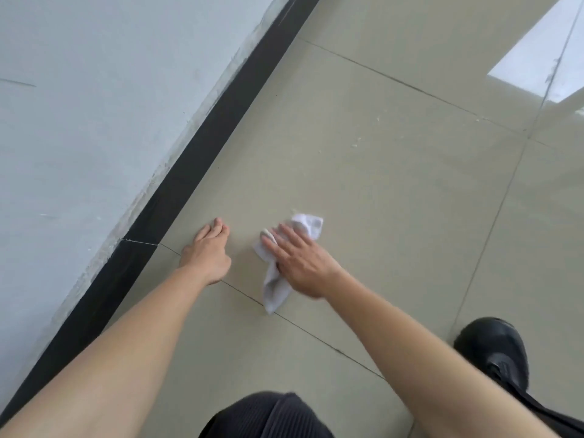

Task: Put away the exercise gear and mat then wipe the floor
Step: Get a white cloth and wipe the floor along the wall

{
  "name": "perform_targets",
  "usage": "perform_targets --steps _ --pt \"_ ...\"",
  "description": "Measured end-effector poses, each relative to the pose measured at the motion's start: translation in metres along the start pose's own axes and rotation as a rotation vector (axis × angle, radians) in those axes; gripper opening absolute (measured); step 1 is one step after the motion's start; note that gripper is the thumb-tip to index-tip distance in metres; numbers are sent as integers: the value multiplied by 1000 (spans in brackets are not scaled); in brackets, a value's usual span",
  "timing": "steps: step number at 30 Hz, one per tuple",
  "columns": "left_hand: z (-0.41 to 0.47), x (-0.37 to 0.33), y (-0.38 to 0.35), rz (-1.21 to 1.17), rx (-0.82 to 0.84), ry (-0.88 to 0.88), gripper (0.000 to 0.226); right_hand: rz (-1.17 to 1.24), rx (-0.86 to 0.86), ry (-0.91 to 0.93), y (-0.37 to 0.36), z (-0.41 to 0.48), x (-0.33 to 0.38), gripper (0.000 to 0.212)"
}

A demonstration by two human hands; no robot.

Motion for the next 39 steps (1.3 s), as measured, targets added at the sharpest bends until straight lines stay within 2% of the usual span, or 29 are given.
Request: perform_targets --steps 2,3,5,7,9,10,11,12,17,18,21,23,24,26,28,30,32,34,36,37,39 --pt "1 4 -3 -24 12 8 77 -25 -40 25 6 38 -42 58" --pt "3 5 -4 -34 17 16 78 -28 -82 -36 13 51 -73 57" --pt "5 6 -4 -56 25 20 80 -39 -214 -307 30 59 -139 60" --pt "6 7 -4 -74 33 13 81 -13 -290 -705 48 50 -191 59" --pt "6 6 -4 -93 41 7 82 123 -334 -1079 67 47 -213 61" --pt "7 6 -3 -102 42 3 83 162 -337 -1171 72 55 -212 64" --pt "7 6 -3 -113 42 1 84 165 -332 -1173 75 68 -206 67" --pt "8 6 -2 -124 42 0 84 155 -325 -1096 76 85 -195 67" --pt "7 13 -4 -141 36 -10 89 52 -129 -280 39 149 -76 64" --pt "7 14 -4 -144 34 -13 90 31 -80 -163 33 149 -52 66" --pt "8 16 -3 -144 22 -17 88 58 -55 -15 25 129 -39 65" --pt "9 17 -2 -140 25 -20 87 78 -141 -45 32 108 -76 58" --pt "9 17 -2 -134 31 -19 87 93 -177 -132 35 94 -103 57" --pt "8 17 -1 -124 37 -8 84 123 -283 -394 44 59 -165 59" --pt "8 13 0 -127 28 15 81 176 -387 -732 58 13 -217 56" --pt "10 11 3 -95 16 47 75 289 -488 -1103 70 -31 -243 59" --pt "14 1 11 -23 -14 81 68 289 -554 -1311 71 -54 -246 62" --pt "16 -23 26 51 -98 107 60 201 -499 -1265 56 -55 -229 59" --pt "22 -62 41 53 -204 60 56 138 -434 -1078 39 -42 -197 58" --pt "28 -86 46 41 -233 18 58 110 -390 -959 33 -34 -181 59" --pt "46 -133 54 41 -223 -63 76 113 -320 -713 31 -25 -166 58"
Point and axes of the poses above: each hand's wrist, its own z-axis towards the middle knuckle, its own y-axis out of the back of the hand, x = y × z, the point moved 2 cm from there along z, towards the middle knuckle, and after that the axes turned 6 degrees about -x, right-handed, at the moved point
